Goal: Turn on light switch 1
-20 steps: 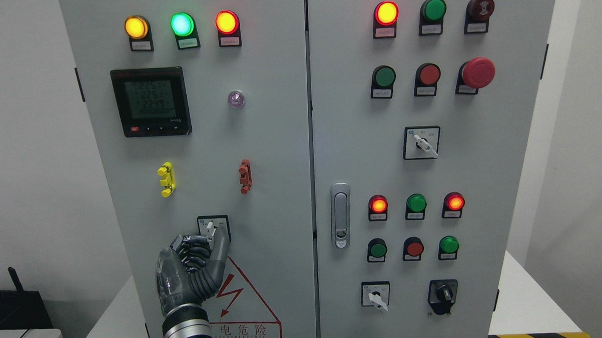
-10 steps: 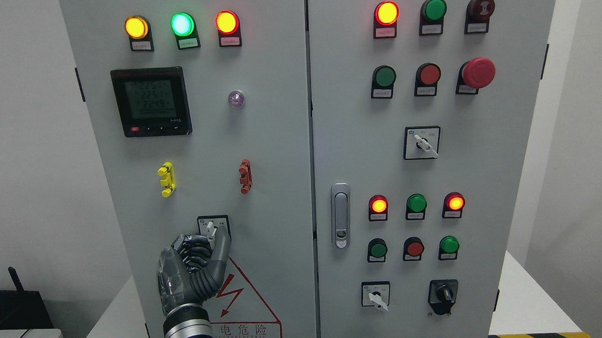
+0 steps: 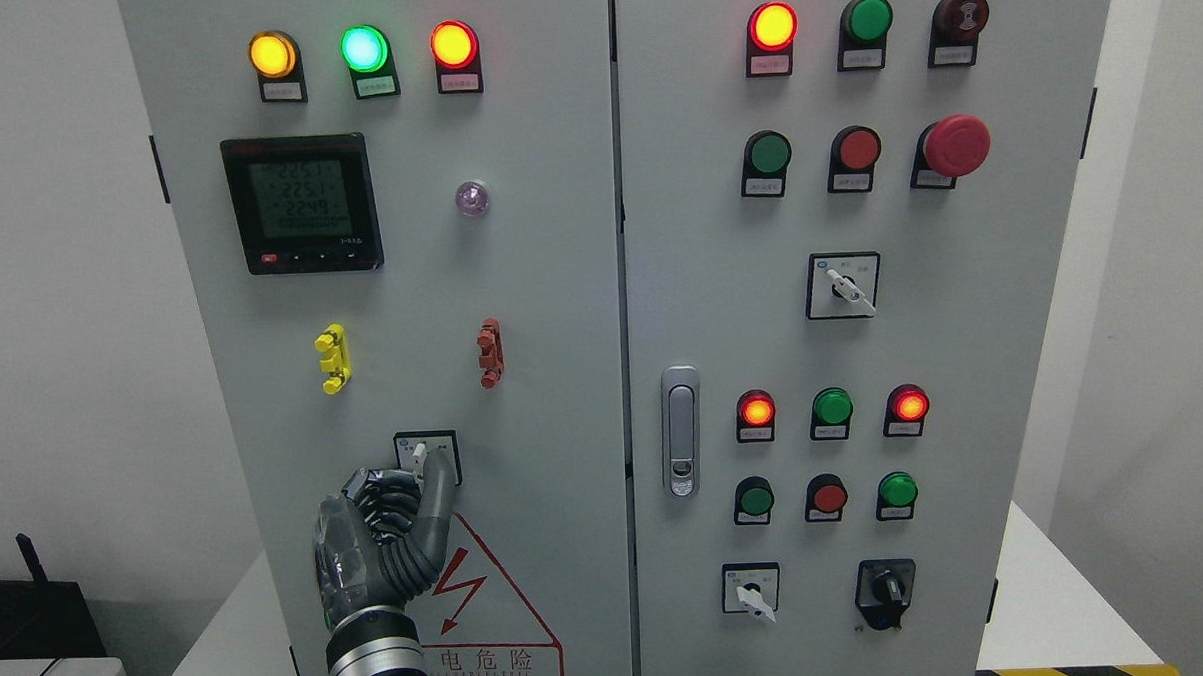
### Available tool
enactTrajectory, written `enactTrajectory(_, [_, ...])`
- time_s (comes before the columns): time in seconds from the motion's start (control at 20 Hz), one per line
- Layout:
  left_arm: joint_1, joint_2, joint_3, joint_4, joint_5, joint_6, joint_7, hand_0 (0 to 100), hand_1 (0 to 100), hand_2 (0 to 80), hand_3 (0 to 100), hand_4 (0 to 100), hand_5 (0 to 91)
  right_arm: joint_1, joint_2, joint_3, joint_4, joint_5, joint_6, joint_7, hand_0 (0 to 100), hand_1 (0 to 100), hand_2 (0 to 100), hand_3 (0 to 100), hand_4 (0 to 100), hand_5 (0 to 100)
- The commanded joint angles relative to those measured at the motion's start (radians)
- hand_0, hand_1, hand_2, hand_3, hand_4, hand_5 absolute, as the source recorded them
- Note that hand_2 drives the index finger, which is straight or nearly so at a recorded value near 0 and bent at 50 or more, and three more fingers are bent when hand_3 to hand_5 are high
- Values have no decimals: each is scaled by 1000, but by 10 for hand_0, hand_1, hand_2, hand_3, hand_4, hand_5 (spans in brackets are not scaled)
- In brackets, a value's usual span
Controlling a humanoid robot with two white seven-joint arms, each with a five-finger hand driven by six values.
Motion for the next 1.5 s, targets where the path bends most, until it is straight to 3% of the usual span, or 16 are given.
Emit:
enactTrajectory(0.0, [-3,1,-1,0,0,7,2,297,435,590,807,836,745,0,1,17,0,-25,0,1,120,389,0,0,0,0])
enactTrajectory(1.45, [-3,1,-2,0,6,10,-1,447,387,622,824,839,748,0,1,17,0,-25,0,1,120,389,0,0,0,0])
